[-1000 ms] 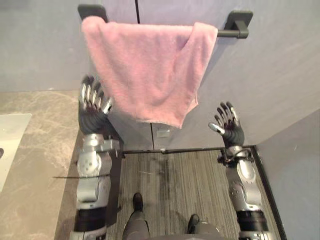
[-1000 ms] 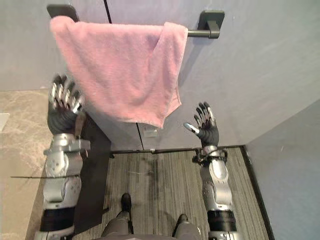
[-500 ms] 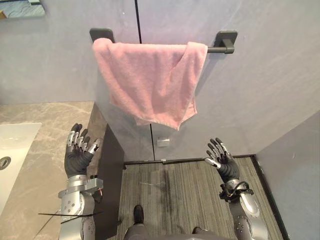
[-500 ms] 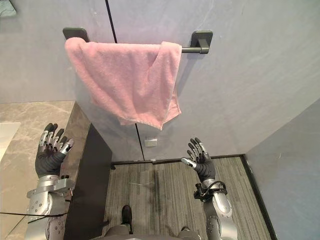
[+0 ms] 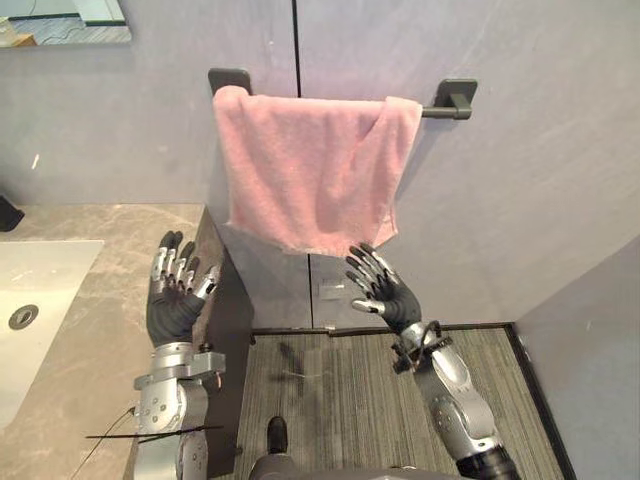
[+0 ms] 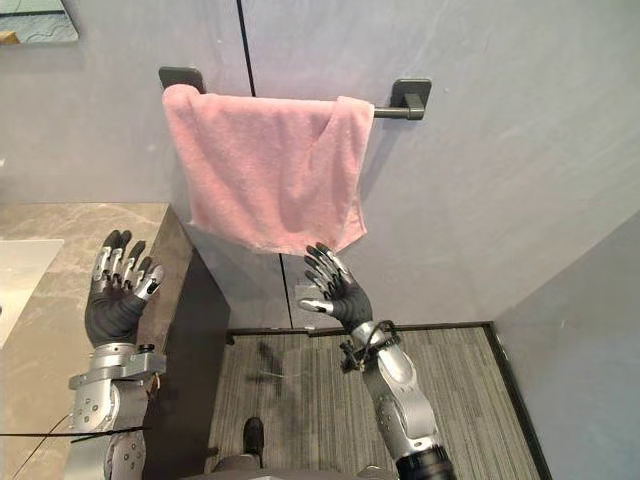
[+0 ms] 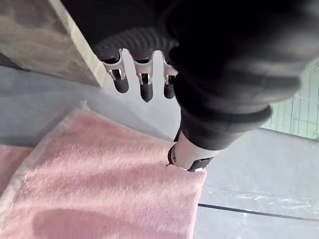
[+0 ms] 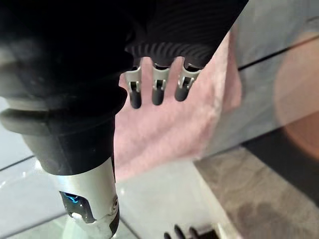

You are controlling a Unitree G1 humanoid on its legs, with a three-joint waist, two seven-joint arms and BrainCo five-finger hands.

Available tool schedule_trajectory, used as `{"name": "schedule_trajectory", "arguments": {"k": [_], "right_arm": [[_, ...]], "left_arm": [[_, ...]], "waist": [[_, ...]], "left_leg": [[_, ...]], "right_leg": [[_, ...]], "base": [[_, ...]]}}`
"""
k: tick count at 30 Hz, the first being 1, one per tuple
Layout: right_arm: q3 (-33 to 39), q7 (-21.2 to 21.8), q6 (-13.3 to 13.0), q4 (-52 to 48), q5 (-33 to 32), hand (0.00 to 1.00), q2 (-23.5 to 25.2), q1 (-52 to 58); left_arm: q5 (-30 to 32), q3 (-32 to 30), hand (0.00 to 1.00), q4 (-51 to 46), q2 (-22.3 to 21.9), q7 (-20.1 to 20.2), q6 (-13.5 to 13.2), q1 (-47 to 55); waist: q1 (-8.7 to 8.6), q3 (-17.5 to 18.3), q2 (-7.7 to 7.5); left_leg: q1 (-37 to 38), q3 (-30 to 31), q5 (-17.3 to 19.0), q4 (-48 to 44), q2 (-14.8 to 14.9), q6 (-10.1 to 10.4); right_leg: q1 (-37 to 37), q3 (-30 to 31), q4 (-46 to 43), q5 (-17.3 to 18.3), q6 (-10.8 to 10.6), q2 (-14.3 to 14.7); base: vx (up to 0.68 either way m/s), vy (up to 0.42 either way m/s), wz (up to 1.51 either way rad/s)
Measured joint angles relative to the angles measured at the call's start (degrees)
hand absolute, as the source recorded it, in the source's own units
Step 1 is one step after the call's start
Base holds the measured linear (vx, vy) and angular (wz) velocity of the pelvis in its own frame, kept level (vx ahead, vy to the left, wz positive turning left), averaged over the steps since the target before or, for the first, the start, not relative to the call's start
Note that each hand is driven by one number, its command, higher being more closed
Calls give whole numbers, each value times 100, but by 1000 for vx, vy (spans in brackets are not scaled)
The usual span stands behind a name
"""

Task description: Organize washtable

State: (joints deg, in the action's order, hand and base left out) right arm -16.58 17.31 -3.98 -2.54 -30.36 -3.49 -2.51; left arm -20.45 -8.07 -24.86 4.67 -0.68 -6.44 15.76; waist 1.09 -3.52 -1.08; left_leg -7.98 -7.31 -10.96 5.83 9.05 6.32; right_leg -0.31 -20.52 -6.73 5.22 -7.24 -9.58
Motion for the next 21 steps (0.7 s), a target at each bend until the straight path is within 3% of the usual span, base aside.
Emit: {"name": "schedule_trajectory", "arguments": {"k": [3, 7, 12, 15, 21], "right_arm": [[-357, 0, -57, 180, -461, 0, -45, -696], [-465, -83, -204, 421, -517, 0, -168, -1691], [114, -563, -543, 861, -493, 0, -441, -3082], [435, -883, -696, 865, -482, 0, -474, -3425], [678, -1247, -708, 1342, -479, 0, -576, -3862]], "left_arm": [[-618, 321, 0, 30, 421, 105, -96, -504], [-1318, 576, 0, 629, 825, 208, -358, -1615], [-2464, 657, 0, 1950, 1045, 283, -649, -3345], [-2869, 792, 0, 2191, 1131, 161, -804, -3969], [-3114, 1166, 0, 2555, 1181, 32, -970, -4739]], "waist": [[11, 11, -36], [57, 6, -59], [96, -126, -49], [89, -158, -57], [120, -307, -31]], "left_leg": [[-198, 81, -108, -6, -2, -60], [-426, 120, -182, -30, 2, -40], [-960, 184, -321, -26, 31, -73], [-1235, 169, -376, -31, 6, -79], [-1278, 68, -412, -33, -41, -30]], "right_leg": [[-101, -87, -10, -49, -7, 19], [-317, -119, -46, -50, -4, 22], [-922, -109, -232, -61, 12, 27], [-1255, -83, -338, -84, 15, -21], [-1525, 78, -658, 13, 36, -145]], "base": [[62, -18, 13], [21, -6, 4], [-58, -1, -1], [-7, 10, -5], [18, 2, -9]]}}
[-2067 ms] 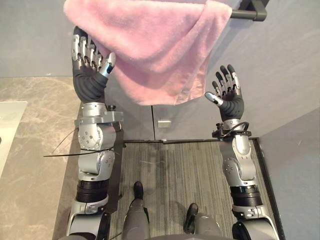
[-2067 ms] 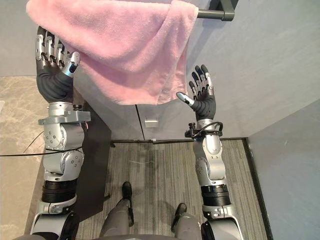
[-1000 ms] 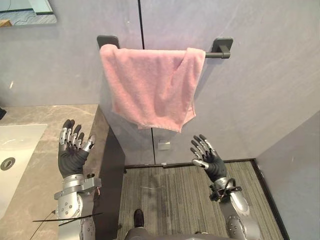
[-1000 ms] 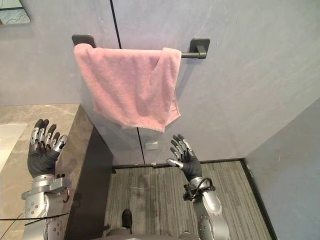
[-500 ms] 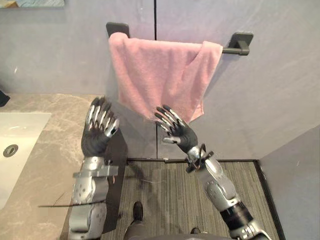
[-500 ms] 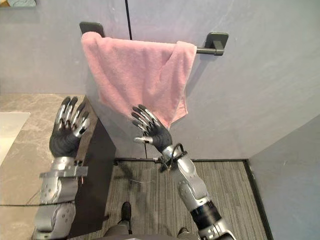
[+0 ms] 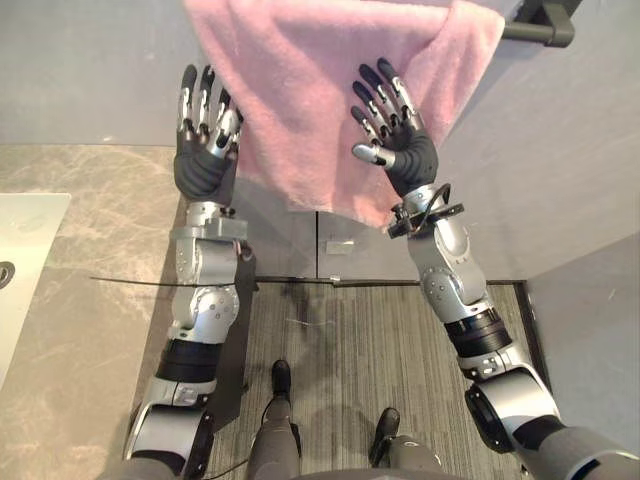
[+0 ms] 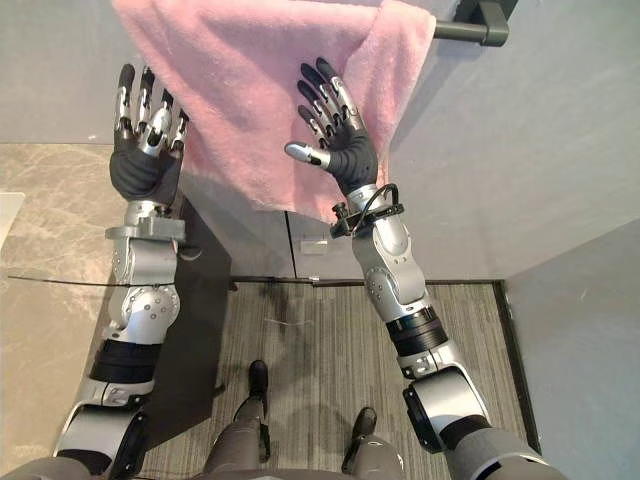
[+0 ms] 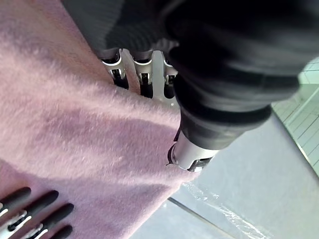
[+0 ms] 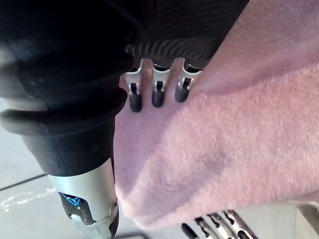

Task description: Organize washtable

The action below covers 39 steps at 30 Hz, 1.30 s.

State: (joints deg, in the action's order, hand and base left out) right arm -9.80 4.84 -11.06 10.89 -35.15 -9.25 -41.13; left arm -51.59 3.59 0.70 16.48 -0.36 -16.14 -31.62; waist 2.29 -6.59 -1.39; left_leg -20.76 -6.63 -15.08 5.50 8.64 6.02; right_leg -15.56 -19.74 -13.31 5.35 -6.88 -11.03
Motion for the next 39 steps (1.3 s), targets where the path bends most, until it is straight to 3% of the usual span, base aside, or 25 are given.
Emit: {"name": "schedule_trajectory", "arguments": {"k": [9, 22, 27, 32, 34, 39], "right_arm": [[780, -516, -95, 1090, 141, 0, -852, -1031], [1237, -620, -108, 1308, 258, 0, -1122, -940], [1445, -592, -102, 1266, 310, 0, -1017, -478], [1303, -432, -90, 790, 327, 0, -460, 415], [1114, -296, -33, 790, 381, 0, -238, 804], [913, -63, 127, 777, 419, 0, -46, 1479]], "left_arm": [[-4, -216, 0, 486, 439, -121, -140, -609], [-57, -378, 0, 490, 464, -101, -193, -565], [-34, -393, 0, 480, 439, -104, -193, -457], [44, -272, 0, 182, 116, -77, -153, 207], [43, -131, 0, -163, -89, 130, -17, 723], [43, 96, 0, -603, -286, 434, 208, 1404]], "waist": [[3, -332, 31], [-14, -392, 107], [-16, -392, 106], [-47, -391, 106], [-152, -391, 106], [-152, -391, 108]], "left_leg": [[-275, -86, -49, 1, -4, -62], [-241, -139, -50, 0, -56, -64], [-181, -193, -49, -1, -52, -65], [-18, -309, -36, -2, -15, -63], [78, -293, -24, -1, -6, -66], [293, -275, 8, 0, -2, -63]], "right_leg": [[-594, 179, -528, 109, 23, -99], [-600, 240, -566, 121, 4, -152], [-575, 288, -560, 121, 4, -150], [-471, 390, -526, 121, 4, -112], [-354, 363, -478, 120, 4, -96], [-86, 318, -407, 120, 3, -86]], "base": [[-33, -15, -5], [16, -33, -1], [26, -46, -5], [26, -45, -10], [34, -52, 1], [9, -24, 3]]}}
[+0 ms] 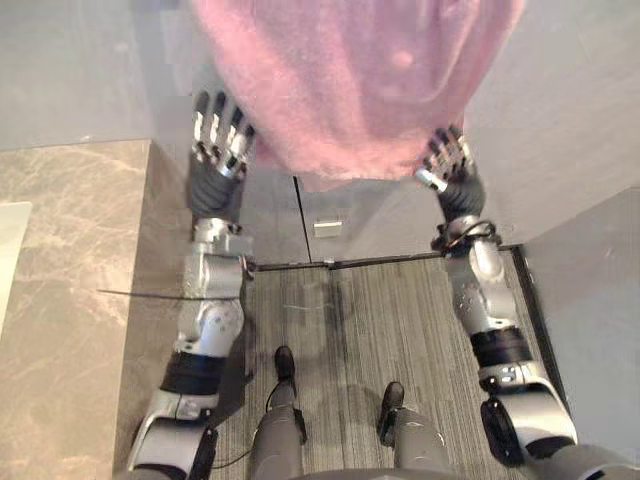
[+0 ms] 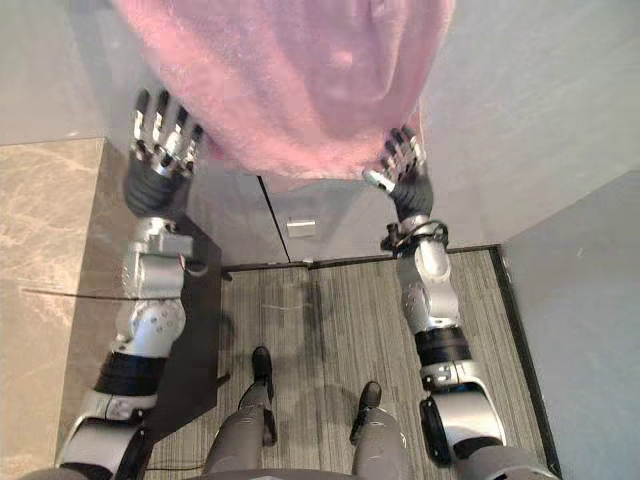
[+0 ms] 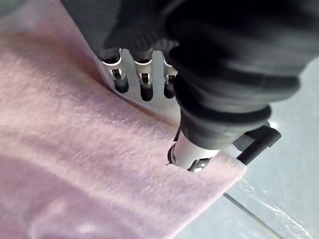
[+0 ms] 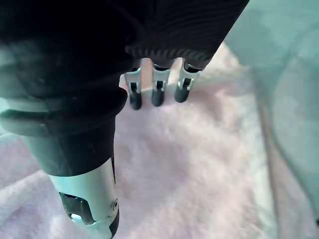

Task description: Organize washtable

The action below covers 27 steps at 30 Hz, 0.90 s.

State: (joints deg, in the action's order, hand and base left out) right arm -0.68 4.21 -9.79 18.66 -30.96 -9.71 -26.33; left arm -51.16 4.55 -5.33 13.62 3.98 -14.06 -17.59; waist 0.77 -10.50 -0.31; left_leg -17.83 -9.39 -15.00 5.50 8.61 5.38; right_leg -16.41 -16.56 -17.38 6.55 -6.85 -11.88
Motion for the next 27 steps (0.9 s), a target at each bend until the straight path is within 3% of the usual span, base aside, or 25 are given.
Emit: {"name": "schedule_trajectory", "arguments": {"k": [4, 13, 20, 24, 27], "right_arm": [[4, 158, 101, -183, 71, 0, 46, 605], [-29, 225, 152, -183, 458, 0, 162, 1102], [100, 223, 163, -183, 534, 0, 441, 1713], [274, 236, 166, -185, 705, 0, 662, 2123], [286, 355, 233, -188, 758, 0, 758, 2545]], "left_arm": [[38, 2, 0, -201, 0, 232, 128, 529], [882, 111, 0, -188, -3, 174, 193, 832], [1176, -271, 0, -194, -339, 65, 211, 1360], [2406, -407, 0, -453, -500, -50, 269, 1950], [2864, -383, 0, -599, -641, 59, 468, 2618]], "waist": [[-4, 2, 3], [1, 11, -2], [-42, 161, -2], [-81, 356, -3], [-127, 431, 0]], "left_leg": [[107, 57, 41, 1, -1, 24], [273, -18, 129, 3, 26, 7], [527, -9, 119, 7, -14, -10], [679, -7, 169, 37, -5, 15], [844, -12, 235, 39, 0, 52]], "right_leg": [[171, -55, 75, -9, -15, 4], [363, 15, 237, -91, -72, 16], [738, -37, 477, -154, -72, 60], [934, -52, 596, -154, -73, 79], [1158, -57, 740, -167, -80, 103]], "base": [[-6, -18, 8], [8, -13, -3], [54, -19, 1], [16, -10, 1], [0, 0, 0]]}}
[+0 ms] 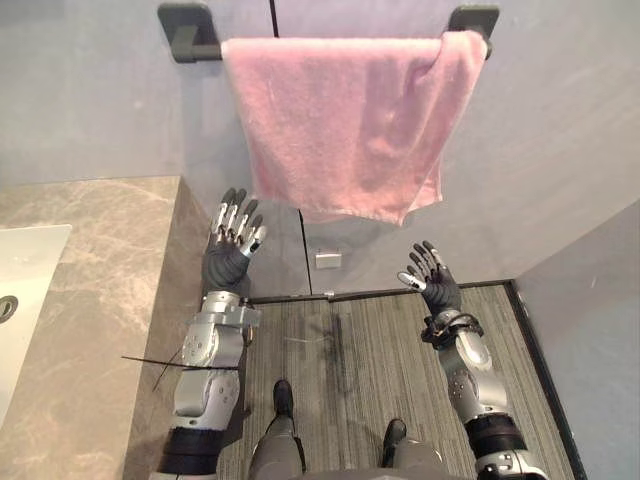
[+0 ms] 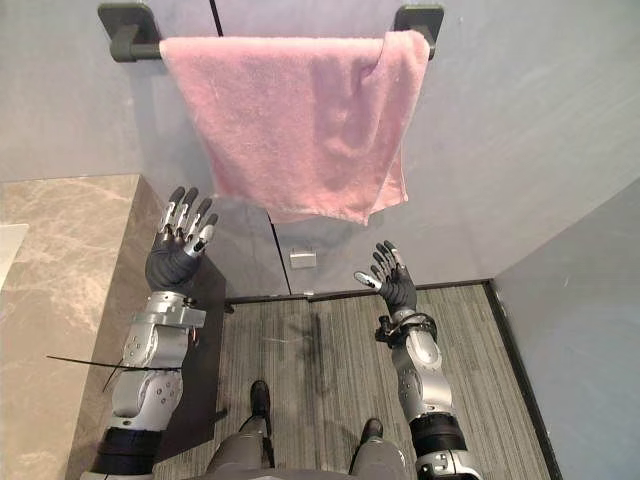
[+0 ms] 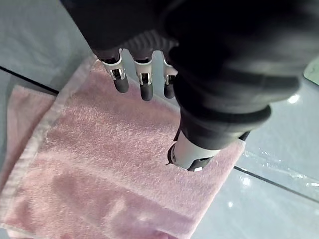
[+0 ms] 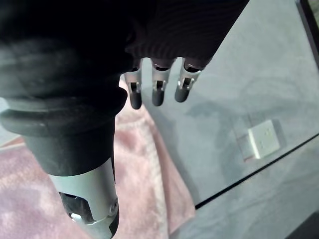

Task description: Organize washtable

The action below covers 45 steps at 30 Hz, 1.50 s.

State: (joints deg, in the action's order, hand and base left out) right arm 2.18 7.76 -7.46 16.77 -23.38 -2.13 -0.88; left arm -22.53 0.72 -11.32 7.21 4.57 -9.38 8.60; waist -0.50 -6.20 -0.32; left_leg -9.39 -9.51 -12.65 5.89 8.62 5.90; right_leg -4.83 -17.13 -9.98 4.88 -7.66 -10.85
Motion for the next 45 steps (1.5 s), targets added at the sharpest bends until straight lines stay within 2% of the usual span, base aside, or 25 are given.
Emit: {"name": "schedule_trajectory", "arguments": {"k": [5, 9, 14, 21, 23, 24, 26, 27, 28, 30, 31, 33, 35, 36, 38, 39, 40, 41, 42, 43, 44, 45], "right_arm": [[-111, 280, 188, -12, 148, 0, 113, 851], [-332, 467, 349, 71, 215, 0, 166, 1392], [-572, 502, 386, 263, 243, 0, 190, 1632], [-806, 605, 365, 192, -89, 0, 225, 1756], [-880, 581, 357, 241, -77, 0, 226, 1756], [-889, 483, 334, 376, 44, 0, 197, 1733], [-878, 214, 262, 903, 607, 0, 215, 1552], [-827, -150, 198, 1426, 1225, 0, 211, 1377], [-762, -250, 185, 1651, 1376, 0, 218, 1313], [-445, -724, 172, 2563, 2133, 0, 219, 1131], [-382, -832, 174, 2709, 2323, 0, 213, 1121], [-15, -1152, 164, 3265, 2831, 0, 176, 895], [326, -1283, 175, 3783, 3050, 0, 138, 687], [515, -1334, 200, 4067, 3152, 0, 84, 557], [619, -1405, 298, 4134, 3274, 0, -8, 497], [635, -1409, 334, 4045, 3304, 0, -56, 492], [658, -1403, 351, 3971, 3304, 0, -68, 495], [763, -1392, 370, 3879, 3301, 0, 128, 518], [878, -1386, 374, 3857, 3299, 0, 145, 514], [1137, -1364, 410, 3768, 3292, 0, 154, 535], [1178, -1363, 411, 3715, 3284, 0, 92, 538], [1285, -1350, 423, 3630, 3231, 0, 99, 646]], "left_arm": [[83, 398, 0, 3, -43, 401, 295, 970], [60, 772, 0, 162, -199, 560, 385, 1304], [-51, 1028, 0, 449, -228, 667, 415, 1329], [-154, 1162, 0, 609, -226, 615, 334, 1323], [-143, 1150, 0, 1029, -225, 519, 198, 1224], [-24, 1124, 0, 1558, -236, 447, 152, 1103], [362, 1038, 0, 2496, -265, 211, 134, 920], [909, 951, 0, 3249, -299, -99, 132, 748], [1059, 877, 0, 3538, -327, -193, 134, 688], [1993, 333, 0, 4790, -449, -742, 164, 464], [2241, 211, 0, 5031, -455, -894, 177, 432], [3094, -420, 0, 5841, -473, -1496, 284, 375], [3267, -888, 0, 6159, -477, -1773, 291, 231], [3294, -1074, 0, 6337, -466, -1851, 293, 112], [3297, -1285, 0, 6480, -509, -1884, 298, 8], [3298, -1417, 0, 6488, -545, -1874, 335, 10], [3295, -1478, 0, 6485, -566, -1865, 352, -16], [3285, -1674, 0, 6487, -567, -1838, 411, -133], [3269, -1794, 0, 6479, -595, -1837, 411, -233], [3206, -2046, 0, 6427, -776, -1820, 403, -301], [3183, -2052, 0, 6386, -847, -1803, 399, -296], [3102, -2051, 0, 6254, -975, -1712, 374, -175]], "waist": [[-16, 179, 34], [-27, 303, 59], [-36, 404, 64], [-39, 486, 16], [-38, 494, 18], [-33, 505, 13], [-28, 545, 22], [-28, 544, 32], [-27, 544, 34], [-10, 534, 37], [-15, 528, 39], [-2, 496, 67], [51, 452, 69], [144, 373, 83], [156, 315, 93], [146, 296, 205], [132, 283, 228], [111, 200, 21], [121, 117, -28], [158, -17, 189], [111, -87, 297], [109, -45, 370]], "left_leg": [[128, -18, 122, 0, 38, 9], [231, -23, 122, 0, 43, 14], [338, -35, 124, 1, 43, 13], [490, -42, 179, 1, 45, 51], [541, -42, 207, 1, 42, 11], [605, -61, 234, 2, 42, 22], [648, -119, 255, 2, 57, 18], [647, -161, 259, 2, 72, 16], [645, -169, 261, 3, 83, 16], [610, -208, 272, 2, 142, 31], [601, -207, 273, 2, 152, 32], [577, -255, 292, 1, 225, 58], [499, -194, 278, 0, 267, 76], [467, -170, 253, -1, 294, 112], [299, -184, 219, -19, 339, 136], [106, -209, 167, -25, 410, 53], [3, -269, 242, 1, 468, -8], [-171, -940, 684, -463, 492, -185], [-379, -1172, 786, -1264, 641, -360], [-768, -1427, 1340, -3215, 1111, -511], [-783, -1425, 1307, -3435, 1210, -499], [-499, -1225, 1111, -2883, 1080, -174]], "right_leg": [[187, 8, 243, -11, -12, 73], [319, 17, 338, -44, -18, 90], [422, 17, 382, -54, -30, 96], [570, 36, 412, -49, -28, 97], [624, 71, 420, -48, -28, 94], [681, 91, 425, -44, -31, 92], [686, 156, 435, -43, -32, 108], [685, 215, 473, -45, -30, 137], [685, 272, 504, -47, -26, 164], [684, 454, 652, -56, -12, 286], [685, 458, 674, -65, 0, 302], [678, 484, 776, -127, 79, 384], [657, 442, 793, -153, 121, 445], [649, 410, 801, -175, 157, 475], [548, 249, 726, -190, 169, 503], [342, 126, 557, -191, 215, 534], [257, 27, 499, -207, 271, 561], [143, -187, 567, -279, 375, 356], [134, -211, 517, -283, 380, 309], [218, -339, 184, -195, 463, 423], [252, -395, -8, -132, 516, 447], [163, -437, -70, 40, 597, 545]], "base": [[9, -7, -2], [32, -12, -2], [24, -8, -3], [0, 0, -1], [0, 0, 0], [5, 1, -10], [3, -2, -13], [2, -5, -9], [7, -13, -15], [22, -23, -12], [42, -24, -10], [53, -38, -8], [49, -44, 12], [45, -45, 19], [37, -38, 19], [23, -30, 18], [19, -7, 30], [30, -6, 30], [31, 11, 45], [19, -12, 39], [-145, -6, 44], [-181, -40, 48]]}}
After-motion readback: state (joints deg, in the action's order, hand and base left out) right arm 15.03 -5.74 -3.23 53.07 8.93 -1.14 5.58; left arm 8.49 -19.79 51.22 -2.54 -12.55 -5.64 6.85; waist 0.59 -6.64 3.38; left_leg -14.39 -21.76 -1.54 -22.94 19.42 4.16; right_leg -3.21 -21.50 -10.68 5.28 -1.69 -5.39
